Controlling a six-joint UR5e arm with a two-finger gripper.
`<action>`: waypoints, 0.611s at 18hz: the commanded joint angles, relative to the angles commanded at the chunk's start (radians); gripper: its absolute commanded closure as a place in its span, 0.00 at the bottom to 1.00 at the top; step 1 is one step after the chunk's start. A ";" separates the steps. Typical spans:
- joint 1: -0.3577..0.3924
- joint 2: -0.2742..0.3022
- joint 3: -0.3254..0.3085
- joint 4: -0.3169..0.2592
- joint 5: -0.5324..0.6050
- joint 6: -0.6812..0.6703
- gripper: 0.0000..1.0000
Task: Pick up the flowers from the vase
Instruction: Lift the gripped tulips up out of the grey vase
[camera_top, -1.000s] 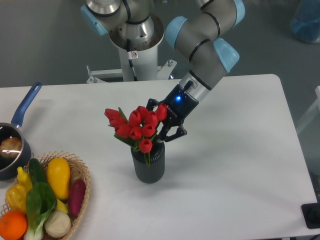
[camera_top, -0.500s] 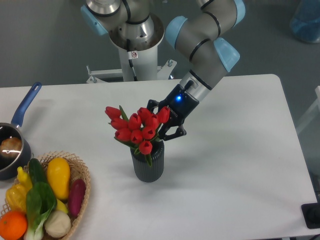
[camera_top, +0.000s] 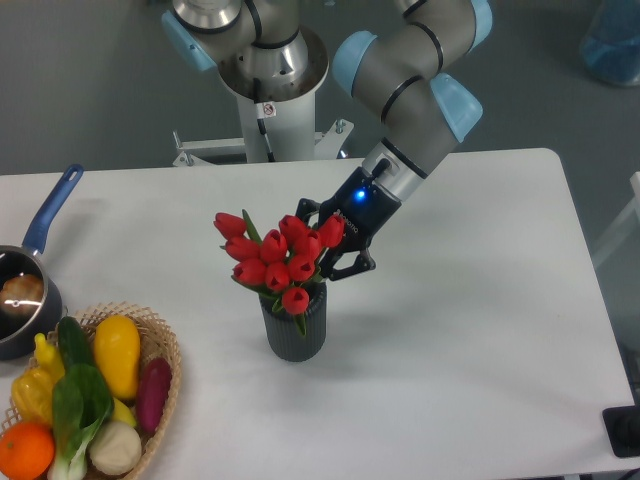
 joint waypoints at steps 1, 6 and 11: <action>0.000 0.002 0.000 0.000 0.000 -0.002 0.68; 0.011 0.024 0.000 -0.002 -0.017 -0.005 0.67; 0.035 0.046 0.000 -0.009 -0.077 -0.009 0.67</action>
